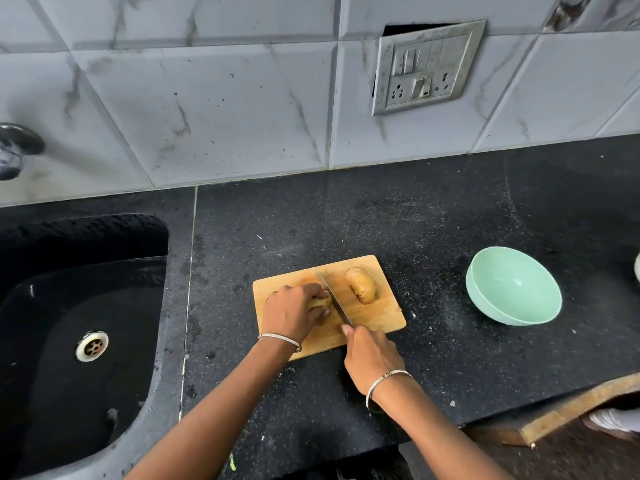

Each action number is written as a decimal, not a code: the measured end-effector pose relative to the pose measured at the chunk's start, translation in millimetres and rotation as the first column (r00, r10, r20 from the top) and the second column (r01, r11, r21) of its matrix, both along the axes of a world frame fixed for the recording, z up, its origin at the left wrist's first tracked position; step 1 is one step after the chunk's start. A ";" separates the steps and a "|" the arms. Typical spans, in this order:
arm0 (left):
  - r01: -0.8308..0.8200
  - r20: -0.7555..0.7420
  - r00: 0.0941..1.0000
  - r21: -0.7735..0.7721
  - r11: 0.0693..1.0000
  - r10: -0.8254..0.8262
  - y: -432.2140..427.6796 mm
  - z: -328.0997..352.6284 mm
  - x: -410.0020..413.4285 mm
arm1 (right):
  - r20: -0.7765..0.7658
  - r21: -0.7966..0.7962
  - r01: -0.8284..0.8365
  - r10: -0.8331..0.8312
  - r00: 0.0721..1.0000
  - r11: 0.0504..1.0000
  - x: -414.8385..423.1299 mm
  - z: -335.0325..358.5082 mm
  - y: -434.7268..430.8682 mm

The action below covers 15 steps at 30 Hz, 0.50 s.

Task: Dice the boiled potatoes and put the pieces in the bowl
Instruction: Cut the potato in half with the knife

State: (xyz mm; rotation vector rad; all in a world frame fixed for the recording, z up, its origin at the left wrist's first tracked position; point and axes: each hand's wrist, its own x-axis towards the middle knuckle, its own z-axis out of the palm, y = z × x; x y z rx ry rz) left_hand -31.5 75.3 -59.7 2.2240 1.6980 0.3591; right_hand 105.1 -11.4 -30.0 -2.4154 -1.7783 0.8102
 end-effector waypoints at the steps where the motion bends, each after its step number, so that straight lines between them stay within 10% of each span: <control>1: -0.001 -0.001 1.000 -0.002 1.000 0.001 0.3 0.2 0.2 | 0.005 -0.005 -0.003 0.003 1.000 1.000 1.5 3.3 -0.4; 15: -0.024 0.052 0.998 0.004 1.000 0.023 -3.3 -1.7 -1.6 | 0.074 -0.036 -0.051 0.054 0.996 0.998 19.5 40.5 -18.5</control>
